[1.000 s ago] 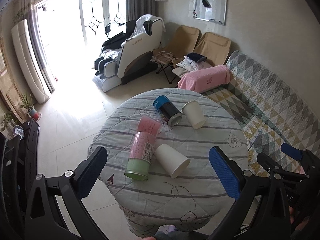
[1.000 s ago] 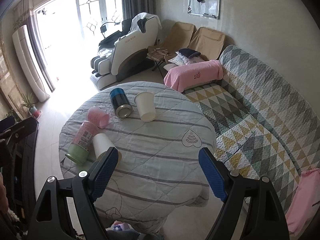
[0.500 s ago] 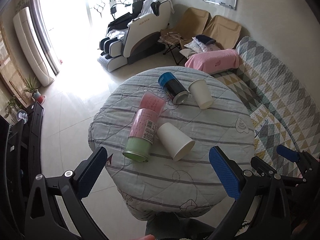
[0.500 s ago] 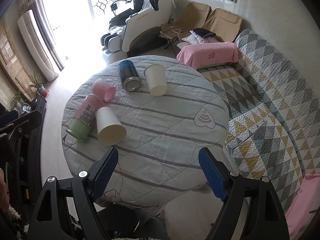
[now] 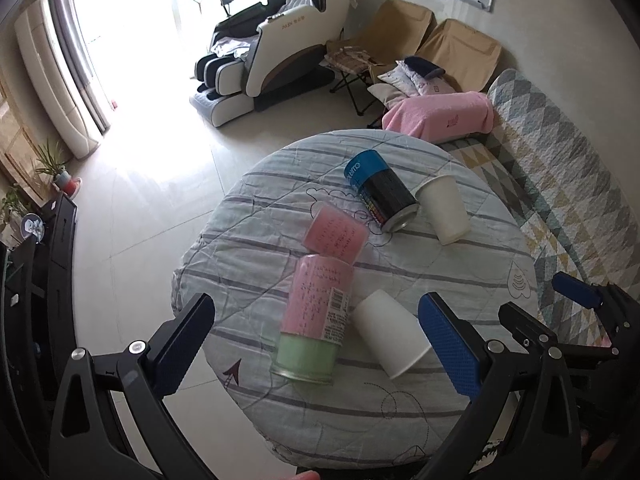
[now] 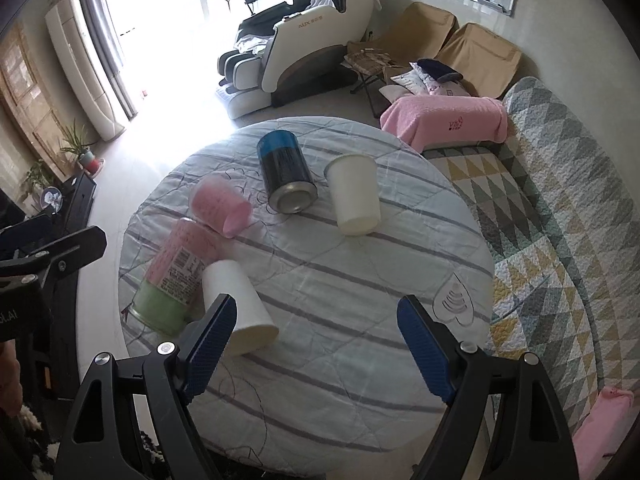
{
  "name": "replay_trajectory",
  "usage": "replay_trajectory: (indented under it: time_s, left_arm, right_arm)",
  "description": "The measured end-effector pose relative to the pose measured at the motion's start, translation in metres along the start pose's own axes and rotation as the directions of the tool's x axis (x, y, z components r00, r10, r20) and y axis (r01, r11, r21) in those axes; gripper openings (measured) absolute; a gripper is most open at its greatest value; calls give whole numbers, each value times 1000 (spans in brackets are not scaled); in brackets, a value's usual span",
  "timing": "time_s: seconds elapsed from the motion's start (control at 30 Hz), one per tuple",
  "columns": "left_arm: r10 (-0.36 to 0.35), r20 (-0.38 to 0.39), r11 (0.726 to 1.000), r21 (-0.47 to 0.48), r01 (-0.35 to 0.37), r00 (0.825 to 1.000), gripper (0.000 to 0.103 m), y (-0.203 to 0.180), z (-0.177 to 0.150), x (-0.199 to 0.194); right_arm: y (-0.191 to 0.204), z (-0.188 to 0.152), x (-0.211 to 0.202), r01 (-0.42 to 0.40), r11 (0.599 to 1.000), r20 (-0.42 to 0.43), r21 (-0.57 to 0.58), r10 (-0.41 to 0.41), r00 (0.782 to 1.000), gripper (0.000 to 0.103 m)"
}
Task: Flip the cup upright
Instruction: 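Move the left gripper toward the pink cup lying on its side, then close the left gripper on the pink cup and lift it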
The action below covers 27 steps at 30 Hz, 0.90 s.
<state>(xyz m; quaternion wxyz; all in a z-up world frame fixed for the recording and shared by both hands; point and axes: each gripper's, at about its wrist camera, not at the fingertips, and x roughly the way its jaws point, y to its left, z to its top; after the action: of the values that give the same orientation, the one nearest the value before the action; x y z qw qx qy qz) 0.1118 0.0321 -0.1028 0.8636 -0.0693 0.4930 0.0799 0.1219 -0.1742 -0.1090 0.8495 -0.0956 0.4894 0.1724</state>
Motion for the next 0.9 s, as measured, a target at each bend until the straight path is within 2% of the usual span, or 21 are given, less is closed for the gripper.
replay_trajectory:
  time_s: [0.17, 0.33, 0.43, 0.5, 0.63, 0.7, 0.8, 0.9]
  left_arm:
    - [-21, -67, 1000, -24, 20, 998, 103, 17, 24, 37]
    - [-46, -159, 998, -46, 39, 986, 103, 16, 40, 78]
    - [-63, -183, 994, -95, 46, 981, 103, 11, 48, 98]
    - [-89, -231, 986, -155, 54, 969, 103, 6, 53, 113]
    - [-124, -307, 952, -306, 26, 943, 103, 4, 60, 146]
    - [-146, -350, 928, -373, 5, 925, 103, 2, 61, 162]
    - [-117, -359, 888, -455, -65, 926, 101, 0, 61, 172]
    - [-82, -357, 849, -514, -122, 931, 101, -3, 61, 178]
  right_arm:
    - [17, 39, 28, 26, 999, -16, -42, -27, 1000, 84]
    - [17, 57, 47, 71, 997, -56, -22, -72, 996, 84]
    - [10, 60, 54, 101, 995, -93, 0, -101, 991, 84]
    - [6, 61, 56, 118, 993, -114, 0, -117, 987, 84]
    - [-9, 64, 63, 133, 991, -142, -3, -132, 981, 84]
    - [-19, 66, 67, 123, 992, -160, 5, -120, 980, 84]
    - [-31, 69, 75, 107, 994, -187, -13, -107, 976, 84]
    - [-44, 75, 80, 48, 998, -193, -27, -52, 980, 84]
